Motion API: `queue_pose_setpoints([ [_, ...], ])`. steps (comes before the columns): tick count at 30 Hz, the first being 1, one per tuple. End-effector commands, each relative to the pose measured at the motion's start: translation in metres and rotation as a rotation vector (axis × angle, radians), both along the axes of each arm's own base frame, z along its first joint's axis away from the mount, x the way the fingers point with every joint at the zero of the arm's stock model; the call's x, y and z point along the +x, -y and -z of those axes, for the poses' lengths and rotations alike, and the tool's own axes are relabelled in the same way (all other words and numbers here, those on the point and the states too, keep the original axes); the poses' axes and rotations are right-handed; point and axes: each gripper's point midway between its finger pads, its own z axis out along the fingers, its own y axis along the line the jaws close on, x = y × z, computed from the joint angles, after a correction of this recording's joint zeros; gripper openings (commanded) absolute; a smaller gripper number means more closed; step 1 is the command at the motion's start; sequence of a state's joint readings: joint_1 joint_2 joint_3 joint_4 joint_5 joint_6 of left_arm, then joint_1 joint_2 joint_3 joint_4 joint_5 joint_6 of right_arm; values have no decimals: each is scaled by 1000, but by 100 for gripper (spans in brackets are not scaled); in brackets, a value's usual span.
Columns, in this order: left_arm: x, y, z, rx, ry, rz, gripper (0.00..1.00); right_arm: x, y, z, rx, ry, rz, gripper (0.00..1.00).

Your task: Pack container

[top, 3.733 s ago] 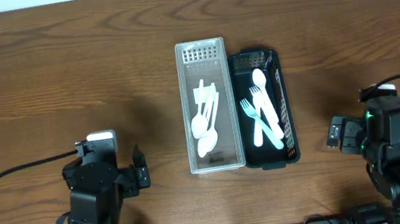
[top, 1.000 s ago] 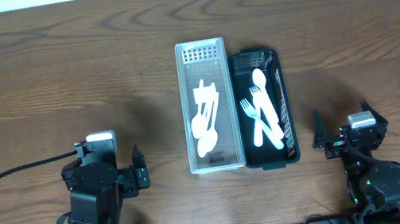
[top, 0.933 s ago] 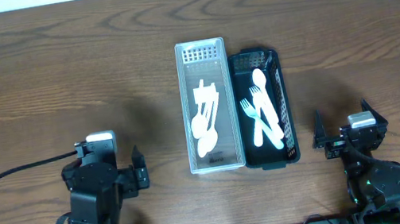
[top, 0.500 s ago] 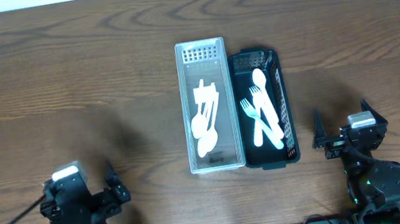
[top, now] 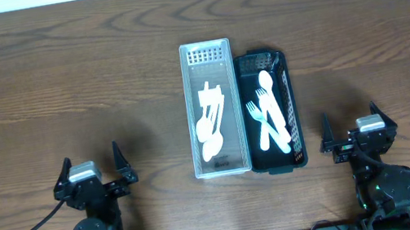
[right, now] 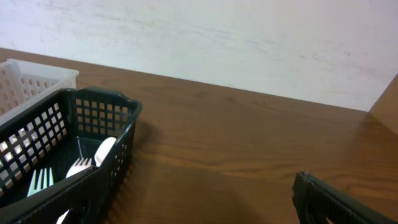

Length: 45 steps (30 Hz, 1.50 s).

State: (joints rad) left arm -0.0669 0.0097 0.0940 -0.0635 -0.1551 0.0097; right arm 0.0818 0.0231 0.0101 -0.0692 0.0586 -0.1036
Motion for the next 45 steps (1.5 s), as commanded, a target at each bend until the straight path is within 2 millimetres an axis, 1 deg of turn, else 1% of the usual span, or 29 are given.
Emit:
queue_pose_setpoints([
  [1, 4, 4, 21, 51, -36, 32, 98, 0, 0, 0, -13, 4, -2, 99],
  [5, 5, 10, 43, 46, -92, 65, 98, 0, 0, 0, -13, 4, -2, 99],
  [11, 5, 10, 43, 46, -90, 67, 98, 0, 0, 0, -13, 4, -2, 99],
  [24, 5, 10, 48, 47, -113, 67, 98, 0, 0, 0, -13, 4, -2, 99],
  [45, 5, 10, 48, 47, -113, 67, 98, 0, 0, 0, -13, 4, -2, 99],
])
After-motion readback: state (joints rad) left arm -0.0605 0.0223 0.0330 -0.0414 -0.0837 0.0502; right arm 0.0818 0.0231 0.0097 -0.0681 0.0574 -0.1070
